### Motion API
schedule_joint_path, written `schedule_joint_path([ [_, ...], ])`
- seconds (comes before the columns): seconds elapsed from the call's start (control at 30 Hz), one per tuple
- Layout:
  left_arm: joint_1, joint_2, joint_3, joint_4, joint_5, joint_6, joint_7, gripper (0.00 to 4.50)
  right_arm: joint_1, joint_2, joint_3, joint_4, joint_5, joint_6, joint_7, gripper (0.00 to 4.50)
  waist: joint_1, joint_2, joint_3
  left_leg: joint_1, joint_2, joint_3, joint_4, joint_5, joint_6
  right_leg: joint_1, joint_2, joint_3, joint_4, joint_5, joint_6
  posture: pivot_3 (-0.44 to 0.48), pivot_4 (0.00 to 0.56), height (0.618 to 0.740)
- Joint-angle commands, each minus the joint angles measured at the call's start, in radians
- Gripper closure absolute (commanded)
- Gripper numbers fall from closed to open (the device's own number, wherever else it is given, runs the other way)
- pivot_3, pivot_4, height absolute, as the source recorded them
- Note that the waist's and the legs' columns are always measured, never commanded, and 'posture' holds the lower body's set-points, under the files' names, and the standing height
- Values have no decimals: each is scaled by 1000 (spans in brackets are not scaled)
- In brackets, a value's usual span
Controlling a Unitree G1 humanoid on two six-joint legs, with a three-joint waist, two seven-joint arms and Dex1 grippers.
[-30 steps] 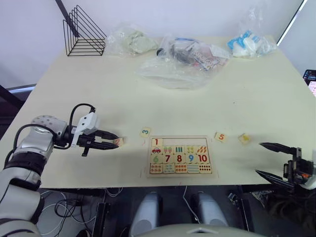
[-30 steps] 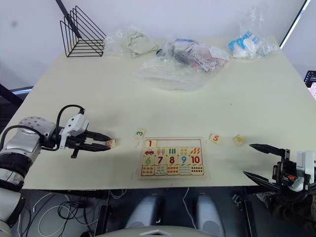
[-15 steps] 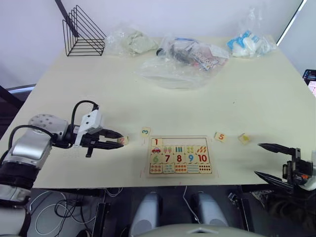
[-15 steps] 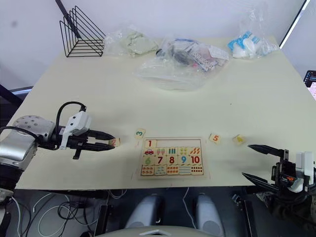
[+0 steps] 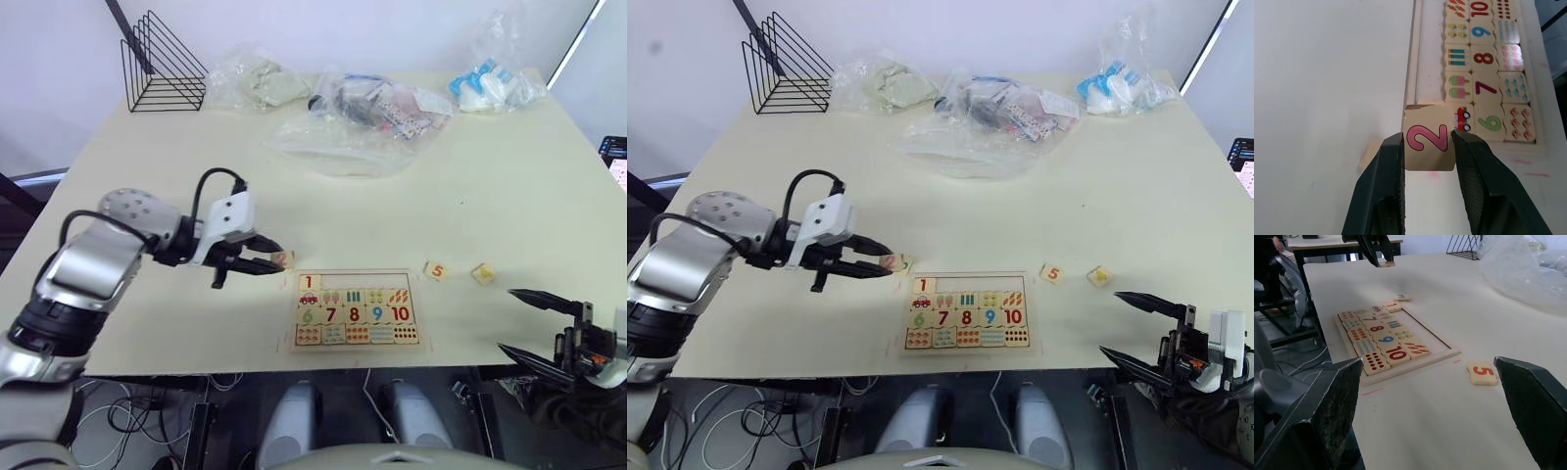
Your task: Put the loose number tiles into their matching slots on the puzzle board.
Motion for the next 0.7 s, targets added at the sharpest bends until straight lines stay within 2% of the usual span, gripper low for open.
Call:
schedule_joint_path([
  [0.03, -58, -13, -36, -54, 22, 66, -3, 3551, 6, 4, -4, -50, 14, 1, -23, 0, 0, 0, 0, 0, 0, 0, 0, 0, 0, 0, 0, 0, 0, 0, 0, 0, 150, 740],
  [0.4, -192, -57, -208, -115, 110, 197, -32, 3551, 13, 20, 24, -104, 10, 7, -70, 0, 0, 0, 0, 0, 0, 0, 0, 0, 0, 0, 0, 0, 0, 0, 0, 0, 150, 740],
  [0.53, -250, -88, -274, -116, 152, 294, -16, 3551, 20, 23, 31, -135, 14, 10, -92, 0, 1, 0, 0, 0, -1, 0, 0, 0, 0, 0, 0, 0, 0, 0, 0, 0, 150, 740],
  [0.7, -273, -123, -318, -132, 170, 335, -11, 3551, 34, 32, 36, -161, 13, 11, -112, 0, 1, -1, 0, -1, -1, 0, 0, 0, 0, 0, 0, 0, -1, 0, 0, 0, 150, 740],
])
